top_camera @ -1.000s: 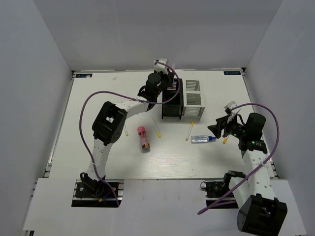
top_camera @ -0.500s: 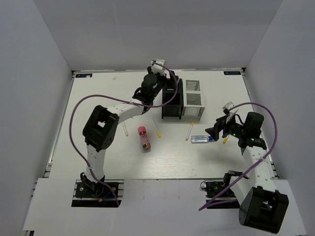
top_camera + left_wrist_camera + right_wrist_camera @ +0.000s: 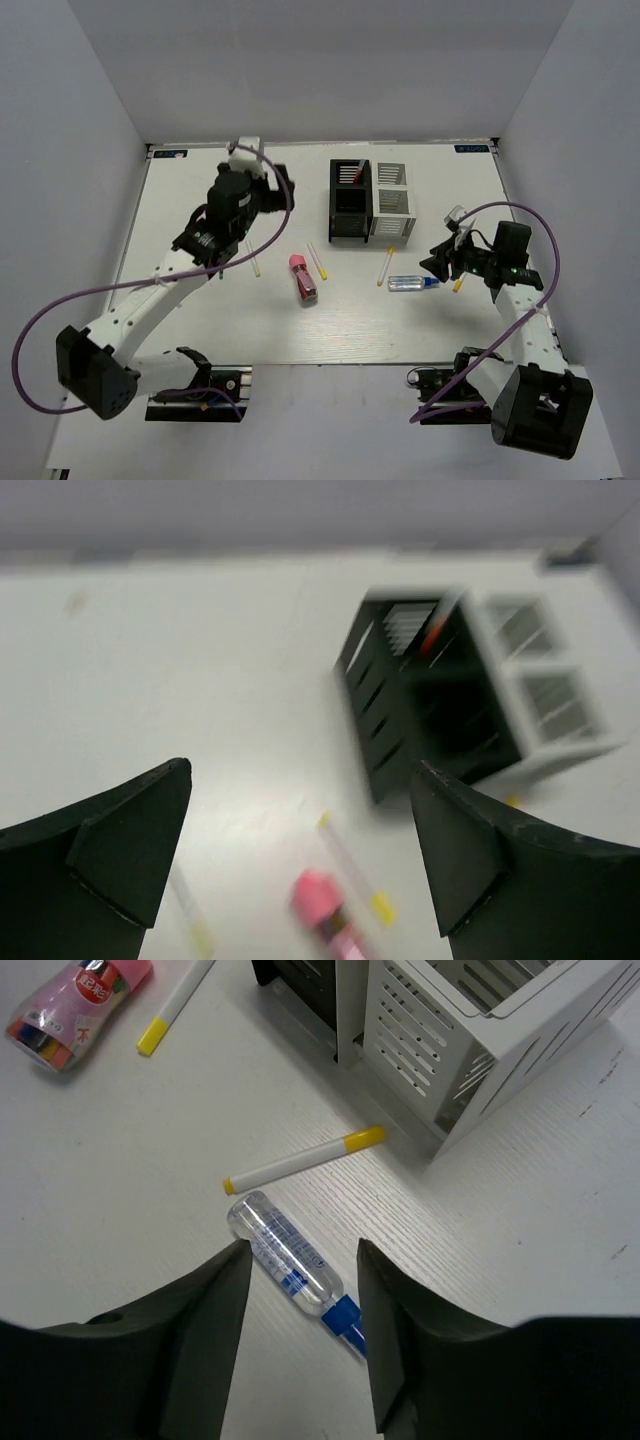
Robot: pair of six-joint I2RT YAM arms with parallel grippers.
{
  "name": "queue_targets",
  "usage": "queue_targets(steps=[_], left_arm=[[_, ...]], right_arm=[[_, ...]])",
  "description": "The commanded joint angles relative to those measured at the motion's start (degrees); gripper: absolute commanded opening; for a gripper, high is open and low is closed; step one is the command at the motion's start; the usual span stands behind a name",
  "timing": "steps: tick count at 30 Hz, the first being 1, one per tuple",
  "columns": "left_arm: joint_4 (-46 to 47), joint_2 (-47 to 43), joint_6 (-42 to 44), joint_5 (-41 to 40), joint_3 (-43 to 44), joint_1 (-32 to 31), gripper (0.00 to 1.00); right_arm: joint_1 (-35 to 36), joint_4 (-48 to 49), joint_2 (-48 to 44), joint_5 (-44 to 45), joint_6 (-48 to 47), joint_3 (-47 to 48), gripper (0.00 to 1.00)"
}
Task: Sort the stationery into containers
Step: Pick up the pen from the center of the board.
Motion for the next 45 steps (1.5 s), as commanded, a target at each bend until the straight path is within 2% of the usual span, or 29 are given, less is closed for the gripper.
queue_targets(steps=[1,4,7,11,14,16,17,18,19,20,21,23,26,27,31,33,36,45], left_arm=[[-17.1,-6.1,-1.2,-6.3,-8.6,1.1,1.0],[-22.2,-10.5,-2.1,-10.4,-13.2,2.1,1.0],[-23.9,-15.1,-3.8,-11.0,-17.9,2.7,1.0],[-27.6,-15.6,-7.0,-13.9,-18.4,4.4,0.98],[-27.6,-10.6,-8.0,-13.9,-19.1,7.0,0.95],[-27.6,-3.4,-8.0,-13.1,-15.5,10.4,0.92],[-27.6,-0.8,-7.4,-11.9,-14.4,11.6,0.9],[-27.6,1.4,-7.4,-10.4,-13.3,12.8,0.89],[-26.8,3.2,-6.6,-7.6,-12.4,13.6,0.87],[-26.1,4.5,-6.0,-6.1,-11.6,14.4,0.84],[-25.1,6.0,-6.0,-4.4,-10.9,15.9,0.83],[-23.5,7.4,-5.5,-1.5,-9.9,17.2,0.8],[-24.1,12.1,-5.5,-0.3,-8.2,18.5,0.79],[-24.1,13.3,-4.8,0.2,-7.5,19.3,0.79],[-24.1,17.6,-3.1,0.9,-5.1,21.5,0.7],[-24.1,20.8,-3.1,1.4,-3.7,22.5,0.6],[-25.4,25.1,-2.4,2.5,-1.3,24.5,0.56],[-27.3,28.6,0.0,7.6,0.6,28.7,0.59]], right_arm=[[1.3,-3.2,0.5,2.1,-2.3,3.8,0.54],[3.4,-6.3,0.5,5.3,-4.7,5.5,0.56],[7.1,-9.0,0.3,7.1,-5.8,8.4,0.57],[14.8,-8.8,2.1,9.9,-0.7,12.5,0.57],[17.2,-5.8,2.5,9.8,2.6,12.1,0.57],[18.2,-1.7,2.0,9.8,3.7,9.4,0.57],[18.6,-1.3,2.1,10.4,4.1,9.3,0.53],[18.7,-1.4,2.1,10.8,4.2,9.5,0.39],[18.7,-2.0,2.2,11.1,4.1,9.9,0.24],[18.9,-3.2,2.5,11.0,3.9,10.3,0.01],[18.8,-4.1,2.4,11.0,3.8,12.2,0.0],[19.0,-5.7,2.3,11.2,3.1,13.5,0.0],[19.1,-4.1,0.9,12.4,4.4,14.0,0.21],[19.1,-3.8,0.8,12.3,5.1,14.0,0.31],[18.7,-2.9,0.5,10.4,6.2,12.9,0.34],[18.7,-2.1,-0.1,10.5,6.2,11.8,0.36],[18.5,-1.6,-1.0,11.4,6.1,11.0,0.36],[18.5,-0.4,-2.9,11.1,6.2,9.2,0.36]])
